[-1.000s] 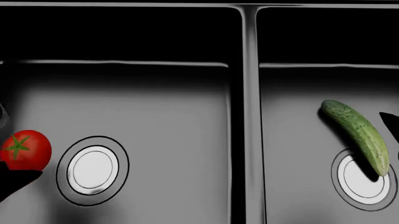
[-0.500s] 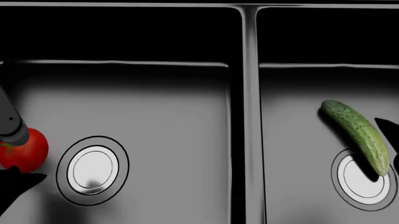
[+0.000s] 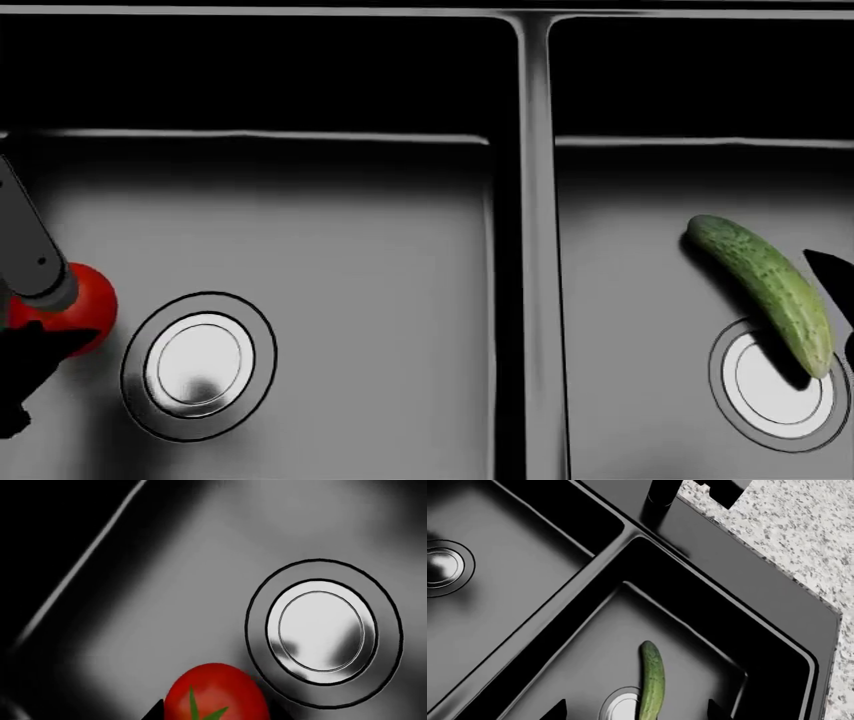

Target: Pick the vegetables from the sink and place them on the cutting board.

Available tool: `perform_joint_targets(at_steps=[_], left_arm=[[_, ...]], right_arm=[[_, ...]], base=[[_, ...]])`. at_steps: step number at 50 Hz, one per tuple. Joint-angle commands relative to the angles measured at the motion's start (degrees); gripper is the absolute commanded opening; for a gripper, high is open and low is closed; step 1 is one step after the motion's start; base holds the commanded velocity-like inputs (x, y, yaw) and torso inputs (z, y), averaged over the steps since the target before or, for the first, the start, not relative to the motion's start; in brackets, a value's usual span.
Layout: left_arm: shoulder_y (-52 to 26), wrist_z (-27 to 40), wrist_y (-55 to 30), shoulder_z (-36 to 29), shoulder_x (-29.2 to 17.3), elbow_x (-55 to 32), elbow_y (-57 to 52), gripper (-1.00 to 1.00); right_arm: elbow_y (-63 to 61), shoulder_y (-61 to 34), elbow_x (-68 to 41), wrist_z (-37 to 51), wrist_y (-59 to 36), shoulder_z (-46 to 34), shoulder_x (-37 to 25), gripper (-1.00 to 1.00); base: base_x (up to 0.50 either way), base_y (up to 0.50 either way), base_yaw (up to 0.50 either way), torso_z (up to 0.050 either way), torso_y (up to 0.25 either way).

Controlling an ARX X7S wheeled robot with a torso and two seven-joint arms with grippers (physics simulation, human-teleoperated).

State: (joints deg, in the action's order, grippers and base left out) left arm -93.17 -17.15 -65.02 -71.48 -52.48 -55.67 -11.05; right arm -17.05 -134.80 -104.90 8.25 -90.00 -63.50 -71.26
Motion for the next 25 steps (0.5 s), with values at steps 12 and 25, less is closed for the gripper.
perform_joint_targets(at_steps=[12, 25], left_arm=[[-2.0, 7.24, 4.43, 6.8, -1.74, 0.68, -3.38, -1.0], [-0.97, 8.34, 7.01, 8.4, -2.17, 0.31, -3.47, -1.0]], right_arm=[[1.34, -0.18, -56.02, 54.98, 0.0, 0.29, 2.71, 1.0], [3.85, -0.18, 19.22, -15.9, 0.01, -2.33, 8.75, 1.0]], base=[[0.0, 0.0, 0.0, 0.0, 0.0], [0.0, 0.0, 0.0, 0.0, 0.0]])
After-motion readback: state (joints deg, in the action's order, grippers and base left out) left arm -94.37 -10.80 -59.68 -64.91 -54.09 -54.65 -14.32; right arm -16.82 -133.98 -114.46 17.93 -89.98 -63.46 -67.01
